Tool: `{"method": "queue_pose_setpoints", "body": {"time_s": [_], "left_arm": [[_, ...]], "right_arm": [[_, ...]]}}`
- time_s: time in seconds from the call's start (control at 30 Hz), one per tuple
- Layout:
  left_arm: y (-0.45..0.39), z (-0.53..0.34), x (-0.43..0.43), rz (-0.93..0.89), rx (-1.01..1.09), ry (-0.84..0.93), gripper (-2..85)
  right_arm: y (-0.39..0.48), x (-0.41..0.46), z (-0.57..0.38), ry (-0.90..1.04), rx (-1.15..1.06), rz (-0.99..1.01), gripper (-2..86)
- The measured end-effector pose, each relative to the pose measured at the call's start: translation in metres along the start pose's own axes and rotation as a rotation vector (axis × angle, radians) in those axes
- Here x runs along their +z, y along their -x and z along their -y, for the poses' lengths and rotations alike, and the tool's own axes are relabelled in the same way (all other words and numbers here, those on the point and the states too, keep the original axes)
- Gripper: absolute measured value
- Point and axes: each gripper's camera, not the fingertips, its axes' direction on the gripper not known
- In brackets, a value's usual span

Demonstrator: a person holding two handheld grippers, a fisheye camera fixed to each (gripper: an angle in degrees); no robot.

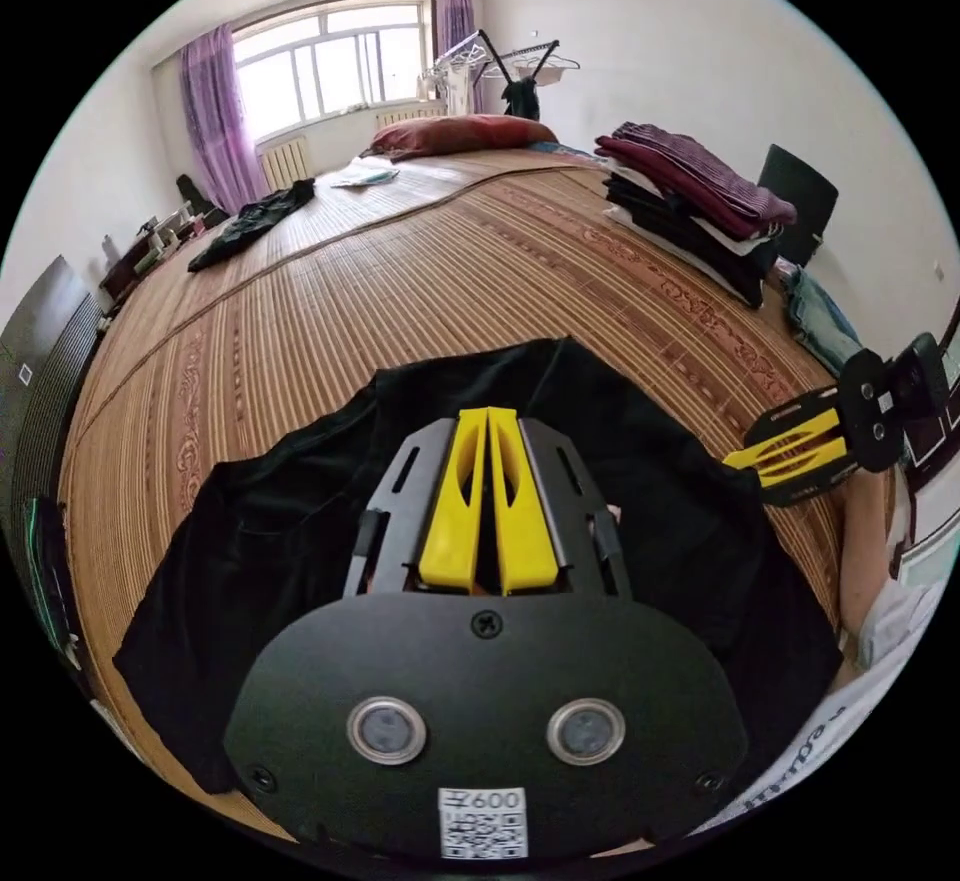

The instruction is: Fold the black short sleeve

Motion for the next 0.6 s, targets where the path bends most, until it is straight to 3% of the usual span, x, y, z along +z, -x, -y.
{"method": "queue_pose_setpoints", "body": {"time_s": [0.07,0.17,0.43,0.6], "left_arm": [[-0.013,0.021,0.020,0.121,0.045,0.012,0.4],[-0.008,0.058,0.117,0.294,0.156,0.327,0.5],[0.053,0.075,0.137,0.144,0.053,0.301,0.6],[0.057,0.044,0.132,0.215,0.060,0.201,0.6]], "right_arm": [[-0.006,-0.002,0.005,0.000,0.011,0.007,-0.9],[-0.018,-0.005,0.011,-0.002,0.059,-0.010,-0.8],[-0.059,-0.018,0.021,-0.017,0.205,0.016,-0.6],[-0.093,-0.038,0.011,-0.063,0.332,0.093,-0.3]]}}
